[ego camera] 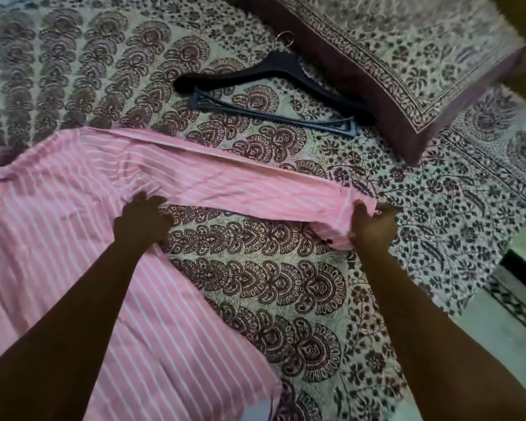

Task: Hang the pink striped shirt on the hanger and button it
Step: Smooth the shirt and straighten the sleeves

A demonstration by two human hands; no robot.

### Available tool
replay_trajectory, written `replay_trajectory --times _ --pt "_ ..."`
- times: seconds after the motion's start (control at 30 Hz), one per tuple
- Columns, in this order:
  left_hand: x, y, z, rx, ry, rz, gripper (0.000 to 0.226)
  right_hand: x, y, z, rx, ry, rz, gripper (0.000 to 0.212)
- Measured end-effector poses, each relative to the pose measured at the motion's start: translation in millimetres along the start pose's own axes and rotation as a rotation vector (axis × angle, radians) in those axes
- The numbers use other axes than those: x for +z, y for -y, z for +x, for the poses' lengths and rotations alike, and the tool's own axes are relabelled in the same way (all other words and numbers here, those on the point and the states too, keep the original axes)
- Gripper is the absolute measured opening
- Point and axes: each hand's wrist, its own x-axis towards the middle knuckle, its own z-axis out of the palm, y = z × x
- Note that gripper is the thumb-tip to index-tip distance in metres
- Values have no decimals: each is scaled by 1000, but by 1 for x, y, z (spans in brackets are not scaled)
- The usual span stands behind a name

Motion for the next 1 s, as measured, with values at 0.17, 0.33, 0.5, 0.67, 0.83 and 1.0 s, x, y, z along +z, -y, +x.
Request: replay_trajectory --times 0.17,0.33,0.5,0.67,0.83,1.0 --pt "4 8 -26 54 -114 -78 52 -5 -22 -11 -136 -84 -177 41" --pt "20 39 -69 137 -195 -63 56 -8 -18 -55 -396 18 -407 71" --pt "33 63 -88 123 -186 -101 49 -15 -23 -57 -633 58 -701 32" --pt "39 67 -91 126 -165 -76 43 -25 -16 -62 -688 53 -859 39" --pt "39 65 -107 107 -140 -102 47 -25 -43 -78 -616 402 -1165 68" --pt "49 91 -148 119 -169 -164 50 -20 -54 -145 -781 495 -888 63"
